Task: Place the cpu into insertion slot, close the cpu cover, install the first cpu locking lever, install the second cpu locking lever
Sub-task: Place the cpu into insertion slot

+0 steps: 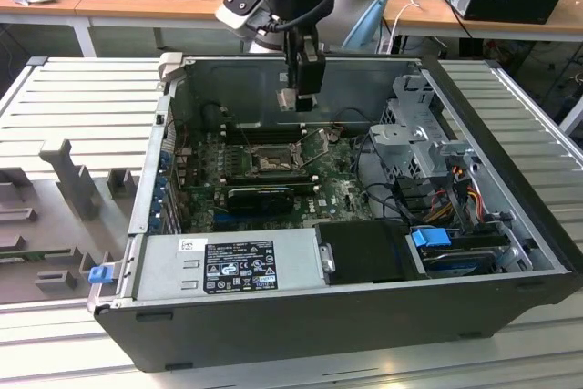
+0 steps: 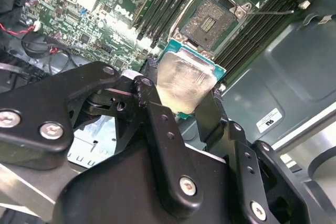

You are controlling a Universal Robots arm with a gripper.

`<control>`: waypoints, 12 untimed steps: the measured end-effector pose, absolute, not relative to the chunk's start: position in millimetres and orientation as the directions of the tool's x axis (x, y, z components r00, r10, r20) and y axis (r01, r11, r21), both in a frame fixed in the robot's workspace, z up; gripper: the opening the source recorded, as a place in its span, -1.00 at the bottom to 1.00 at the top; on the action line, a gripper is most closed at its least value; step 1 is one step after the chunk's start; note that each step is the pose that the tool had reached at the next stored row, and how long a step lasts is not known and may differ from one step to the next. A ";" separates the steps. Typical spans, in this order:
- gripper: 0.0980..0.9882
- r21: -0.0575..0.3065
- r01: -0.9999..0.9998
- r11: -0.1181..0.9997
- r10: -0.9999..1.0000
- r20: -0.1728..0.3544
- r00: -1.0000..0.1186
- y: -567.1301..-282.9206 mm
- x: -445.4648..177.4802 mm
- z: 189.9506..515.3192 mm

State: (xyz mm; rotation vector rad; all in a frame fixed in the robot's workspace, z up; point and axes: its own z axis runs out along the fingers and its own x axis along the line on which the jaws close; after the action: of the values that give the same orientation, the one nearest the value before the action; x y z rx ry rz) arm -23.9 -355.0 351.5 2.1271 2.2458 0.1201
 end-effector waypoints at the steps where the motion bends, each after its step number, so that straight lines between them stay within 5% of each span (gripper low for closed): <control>1: -0.03 0.088 0.995 0.039 0.999 0.020 -0.041 -355.0 -23.9 351.3; 12: -0.03 0.088 0.990 -0.114 0.993 0.020 0.112 -355.0 -23.8 350.6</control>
State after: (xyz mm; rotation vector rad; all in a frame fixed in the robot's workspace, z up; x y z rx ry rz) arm -23.8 -355.0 350.6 2.3031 2.0558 0.1132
